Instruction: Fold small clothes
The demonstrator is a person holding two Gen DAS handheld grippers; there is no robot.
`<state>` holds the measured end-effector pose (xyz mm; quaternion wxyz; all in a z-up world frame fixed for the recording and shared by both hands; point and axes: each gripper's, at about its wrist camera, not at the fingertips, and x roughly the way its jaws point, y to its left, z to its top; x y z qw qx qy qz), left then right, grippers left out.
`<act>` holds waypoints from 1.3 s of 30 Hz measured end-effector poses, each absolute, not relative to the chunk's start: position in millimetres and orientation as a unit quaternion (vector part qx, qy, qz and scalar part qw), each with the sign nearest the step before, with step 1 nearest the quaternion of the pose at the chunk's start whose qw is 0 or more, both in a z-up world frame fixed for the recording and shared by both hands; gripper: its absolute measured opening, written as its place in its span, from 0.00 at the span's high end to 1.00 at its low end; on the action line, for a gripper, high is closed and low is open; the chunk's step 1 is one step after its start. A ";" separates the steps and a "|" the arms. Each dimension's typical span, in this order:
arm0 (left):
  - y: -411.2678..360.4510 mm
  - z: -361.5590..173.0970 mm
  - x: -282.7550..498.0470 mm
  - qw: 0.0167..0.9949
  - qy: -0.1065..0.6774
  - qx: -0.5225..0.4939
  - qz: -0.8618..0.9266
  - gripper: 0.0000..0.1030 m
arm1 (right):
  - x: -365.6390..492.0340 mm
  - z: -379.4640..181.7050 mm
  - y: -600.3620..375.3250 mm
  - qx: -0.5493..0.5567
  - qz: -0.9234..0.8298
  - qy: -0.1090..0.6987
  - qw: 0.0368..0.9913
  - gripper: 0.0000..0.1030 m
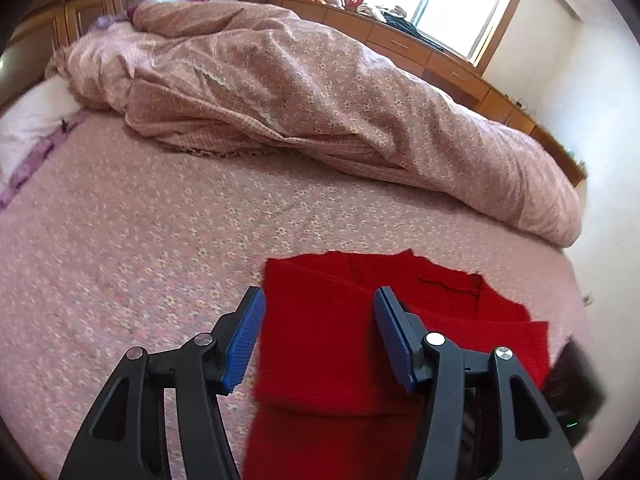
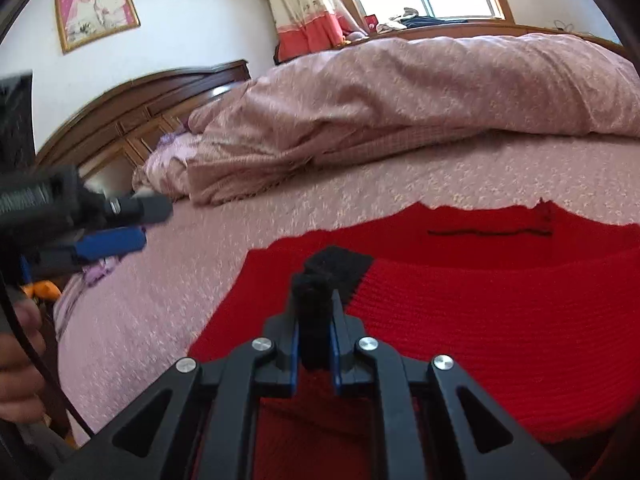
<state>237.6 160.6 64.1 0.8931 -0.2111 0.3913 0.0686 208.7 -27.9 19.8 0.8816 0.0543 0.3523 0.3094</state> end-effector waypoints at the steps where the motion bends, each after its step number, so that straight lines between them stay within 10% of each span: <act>1: 161.6 63.8 238.0 0.892 0.392 -0.216 0.065 0.51 | 209.5 16.9 -25.5 0.050 0.312 0.360 0.878 0.82; 7: 161.0 58.9 241.7 0.887 0.403 -0.221 0.052 0.51 | 206.6 27.2 -46.4 0.097 0.341 0.362 0.862 0.36; 10: 157.2 53.6 243.8 0.883 0.409 -0.225 0.042 0.51 | 201.8 46.9 -73.8 0.108 0.336 0.340 0.872 0.30; 19: 116.1 1.3 265.2 0.863 0.475 -0.172 0.012 0.51 | 203.4 78.7 -214.5 0.011 0.236 0.380 0.895 0.31; 25: 99.0 -13.7 265.3 0.873 0.466 -0.142 0.017 0.51 | 217.4 56.3 -322.5 0.082 0.182 0.426 0.882 0.76; 31: 78.5 -22.4 269.9 0.871 0.467 -0.151 -0.035 0.51 | 216.5 36.9 -350.6 0.110 0.166 0.448 0.871 0.75; 33: 66.9 -25.0 268.0 0.877 0.466 -0.111 -0.032 0.61 | 212.4 35.2 -353.0 0.116 0.172 0.446 0.871 0.75; 34: 62.1 -24.8 266.3 0.882 0.461 -0.090 -0.027 0.85 | 210.8 36.9 -352.7 0.120 0.180 0.439 0.872 0.75; 39: 63.8 -14.6 261.2 0.893 0.443 -0.078 -0.019 0.96 | 203.1 50.1 -334.5 0.109 0.227 0.411 0.876 0.75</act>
